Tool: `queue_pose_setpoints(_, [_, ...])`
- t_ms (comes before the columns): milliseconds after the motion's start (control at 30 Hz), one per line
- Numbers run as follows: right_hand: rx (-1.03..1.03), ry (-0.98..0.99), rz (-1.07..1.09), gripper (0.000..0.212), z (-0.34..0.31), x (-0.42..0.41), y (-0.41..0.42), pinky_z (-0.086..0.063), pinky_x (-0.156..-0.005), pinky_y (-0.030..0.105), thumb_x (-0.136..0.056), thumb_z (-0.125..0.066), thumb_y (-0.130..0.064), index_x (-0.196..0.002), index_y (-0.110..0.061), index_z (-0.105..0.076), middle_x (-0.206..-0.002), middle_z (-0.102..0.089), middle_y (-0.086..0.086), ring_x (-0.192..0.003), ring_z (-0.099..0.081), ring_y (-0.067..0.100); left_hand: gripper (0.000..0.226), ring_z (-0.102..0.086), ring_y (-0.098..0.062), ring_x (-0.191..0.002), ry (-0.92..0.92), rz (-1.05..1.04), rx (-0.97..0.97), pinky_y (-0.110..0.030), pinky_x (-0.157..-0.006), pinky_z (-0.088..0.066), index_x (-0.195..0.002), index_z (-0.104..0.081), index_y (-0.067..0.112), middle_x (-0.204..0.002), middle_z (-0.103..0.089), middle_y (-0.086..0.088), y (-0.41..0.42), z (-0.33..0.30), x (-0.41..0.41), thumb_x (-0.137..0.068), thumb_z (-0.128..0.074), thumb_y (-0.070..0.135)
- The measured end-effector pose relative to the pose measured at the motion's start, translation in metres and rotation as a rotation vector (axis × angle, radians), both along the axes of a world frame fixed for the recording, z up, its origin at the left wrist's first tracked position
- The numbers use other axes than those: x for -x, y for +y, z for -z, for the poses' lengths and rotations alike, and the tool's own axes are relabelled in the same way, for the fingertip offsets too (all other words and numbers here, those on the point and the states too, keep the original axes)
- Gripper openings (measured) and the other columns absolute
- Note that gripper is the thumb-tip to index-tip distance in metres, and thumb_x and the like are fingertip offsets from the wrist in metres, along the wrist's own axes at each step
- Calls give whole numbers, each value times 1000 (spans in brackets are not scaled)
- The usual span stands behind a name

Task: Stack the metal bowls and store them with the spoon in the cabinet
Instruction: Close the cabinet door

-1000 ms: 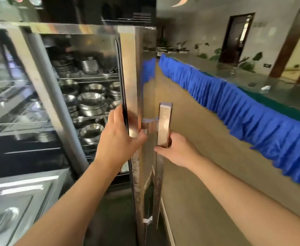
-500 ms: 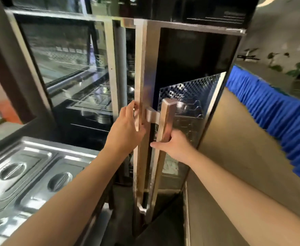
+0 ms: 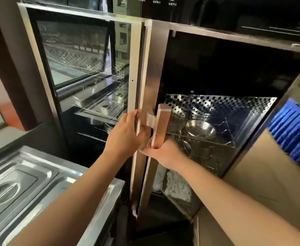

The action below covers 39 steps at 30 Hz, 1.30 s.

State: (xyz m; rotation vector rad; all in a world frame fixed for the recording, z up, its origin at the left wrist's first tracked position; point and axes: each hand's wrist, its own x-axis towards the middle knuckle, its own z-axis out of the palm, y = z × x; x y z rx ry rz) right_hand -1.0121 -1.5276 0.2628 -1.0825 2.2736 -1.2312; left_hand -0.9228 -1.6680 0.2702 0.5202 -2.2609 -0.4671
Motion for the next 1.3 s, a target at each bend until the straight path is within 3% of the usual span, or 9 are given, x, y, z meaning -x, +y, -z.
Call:
queue_pose_setpoints(133, [23,1,35,39,3,30,-49,-56,-69,48,-64,-76,-59,-60,-23,-63,-56,-60,-5,-57,-62,15,62,-60,-26,-120,-40,-7,13,-42,-89,-55,-147,-39,22,-139,-56,-5,-55,4,29,-96,-47,56])
queue_pose_setpoints(300, [43,-6,138,38,5,65,-98,-60,-76,50,-59,-74,-63,-69,-27,-70,-66,-70,-1,-67,-70,19,60,-45,-32,-138,-28,-10,128,-49,-110,-44,-151,-36,16,-148,-49,-11,-123,8,69,-101,-45,46])
queue_pose_setpoints(433, [68,-22,230,37,7,88,-128,-61,-74,45,-57,-73,-64,-71,-29,-71,-68,-72,-8,-70,-71,14,72,-9,-34,-155,-111,-53,207,-57,-121,-24,-159,-19,18,-166,-23,-14,-175,17,107,-100,-36,55])
queue_pose_setpoints(600, [83,13,288,39,6,112,-152,-61,-70,36,-60,-70,-62,-75,-26,-71,-69,-72,-15,-68,-69,4,77,10,-34,-155,-193,-116,279,-60,-121,-11,-161,1,27,-170,5,-11,-217,40,156,-98,-24,63])
queue_pose_setpoints(733, [99,116,284,26,8,128,-163,-51,-60,21,-74,-73,-55,-85,-31,-69,-73,-68,-21,-71,-64,-5,77,11,-38,-154,-162,-98,325,-64,-120,-11,-162,2,26,-169,15,-12,-229,59,182,-99,-27,60])
queue_pose_setpoints(900, [142,177,259,22,11,142,-172,-48,-54,12,-78,-67,-59,-90,-42,-62,-72,-65,-29,-69,-64,-9,76,10,-42,-153,-105,-124,324,-63,-122,-6,-162,-1,20,-169,9,-17,-230,70,199,-102,-29,57])
queue_pose_setpoints(1033, [196,232,211,16,18,154,-180,-47,-55,6,-79,-65,-57,-90,-47,-60,-73,-54,-55,-74,-57,-26,78,9,-43,-153,-78,-146,345,-59,-122,1,-161,2,19,-168,10,-18,-233,77,205,-101,-28,57])
queue_pose_setpoints(1167, [326,350,230,27,31,162,-187,-48,-56,5,-77,-66,-50,-98,-34,-71,-71,-57,-51,-69,-59,-23,78,8,-44,-153,-42,-154,367,-58,-123,3,-160,6,19,-167,16,-16,-237,83,209,-101,-26,57])
queue_pose_setpoints(1300, [452,380,222,33,36,171,-194,-54,-64,10,-77,-65,-45,-100,-23,-76,-82,-69,-26,-77,-64,-15,78,8,-45,-153,-11,-158,386,-57,-123,6,-160,8,18,-167,17,-17,-238,86,212,-101,-28,56])
